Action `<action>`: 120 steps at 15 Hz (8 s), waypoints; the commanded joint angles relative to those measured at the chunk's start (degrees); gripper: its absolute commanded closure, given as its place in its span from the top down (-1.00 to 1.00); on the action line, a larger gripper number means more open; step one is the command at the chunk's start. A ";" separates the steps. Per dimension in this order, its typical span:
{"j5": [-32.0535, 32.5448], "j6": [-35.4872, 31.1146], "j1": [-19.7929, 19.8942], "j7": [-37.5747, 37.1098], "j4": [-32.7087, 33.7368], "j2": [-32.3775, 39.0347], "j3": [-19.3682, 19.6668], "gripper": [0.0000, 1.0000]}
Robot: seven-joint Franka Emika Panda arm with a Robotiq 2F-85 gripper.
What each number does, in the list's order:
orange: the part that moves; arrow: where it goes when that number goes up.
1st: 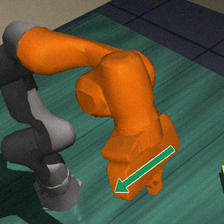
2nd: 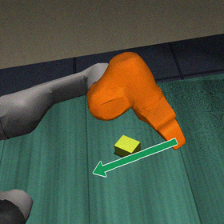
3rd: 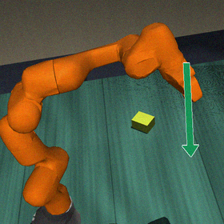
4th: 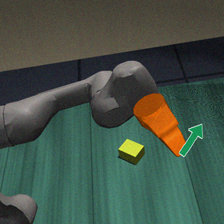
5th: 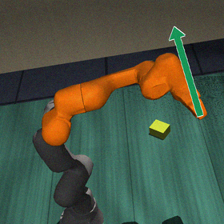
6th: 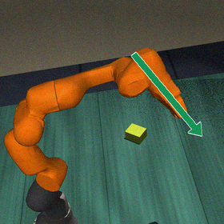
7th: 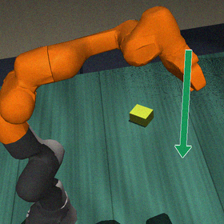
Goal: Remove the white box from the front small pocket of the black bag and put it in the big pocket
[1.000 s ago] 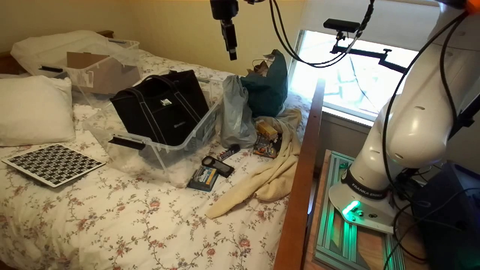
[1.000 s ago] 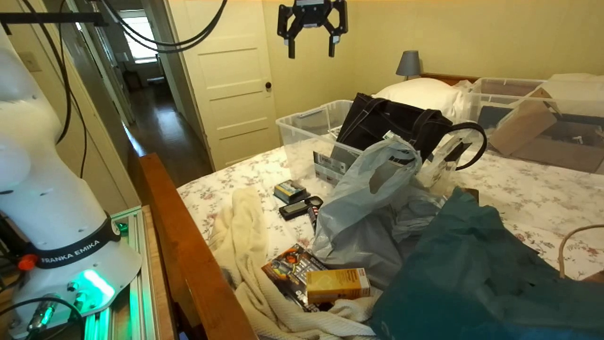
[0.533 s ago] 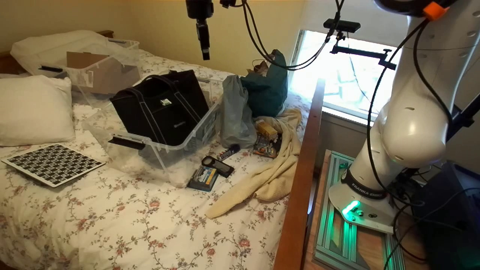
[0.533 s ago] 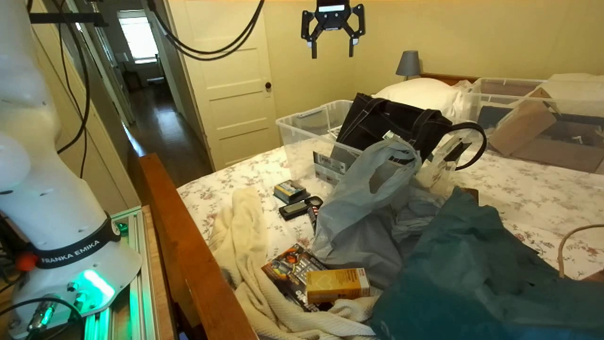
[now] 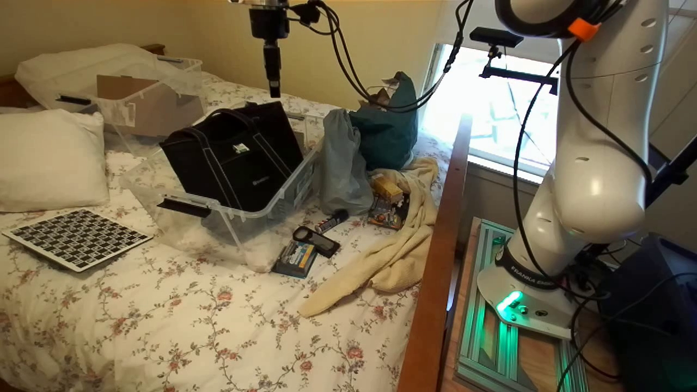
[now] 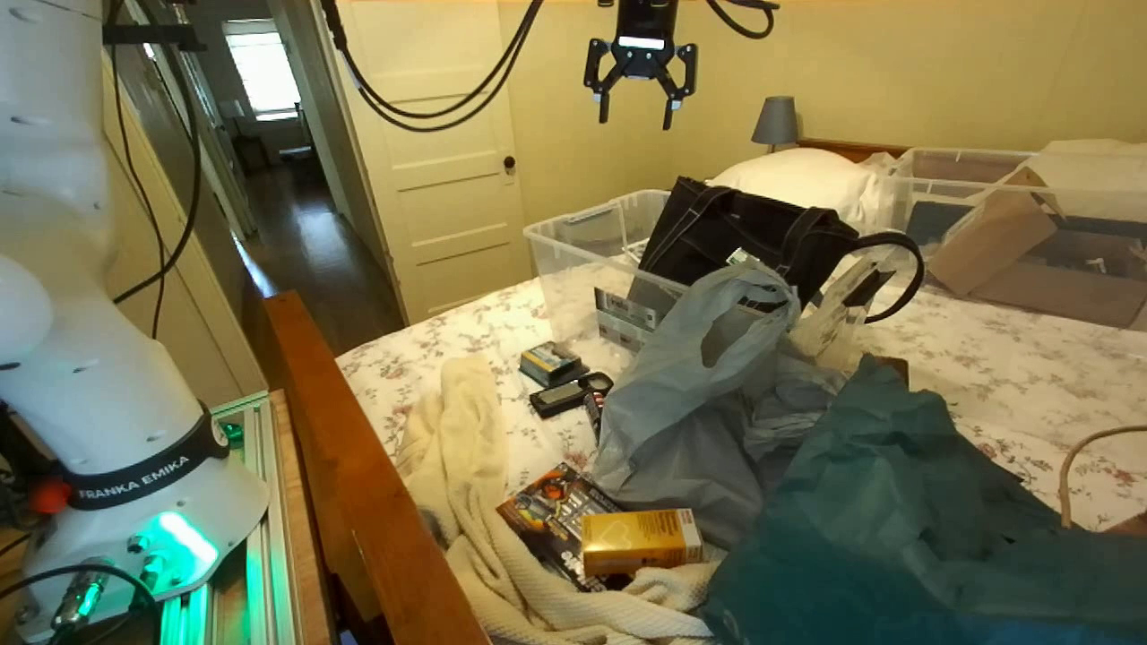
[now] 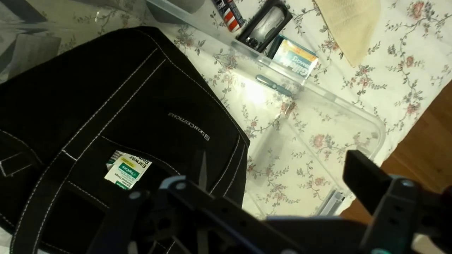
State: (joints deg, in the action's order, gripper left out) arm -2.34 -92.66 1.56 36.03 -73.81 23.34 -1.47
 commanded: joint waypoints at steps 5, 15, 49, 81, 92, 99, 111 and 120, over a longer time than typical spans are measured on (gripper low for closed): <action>-0.65 1.09 0.54 -5.06 2.33 1.11 -0.37 1.00; -5.97 -9.47 -1.15 -35.28 8.52 9.16 0.05 1.00; 9.98 -19.50 -7.97 -46.10 16.95 23.58 4.42 1.00; 9.16 -12.21 -7.64 -51.29 37.21 42.04 10.28 1.00; 9.68 -17.70 -8.15 -55.07 38.76 44.86 11.31 1.00; 9.36 -21.54 -8.28 -56.96 39.45 46.63 12.56 1.00; 9.86 -21.58 -9.13 -61.13 41.51 48.90 15.57 -0.12; 9.34 -22.21 -9.64 -61.20 41.40 48.67 16.53 -1.00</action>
State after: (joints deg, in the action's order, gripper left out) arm 6.21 -114.38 -7.78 -23.41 -35.03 70.52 14.00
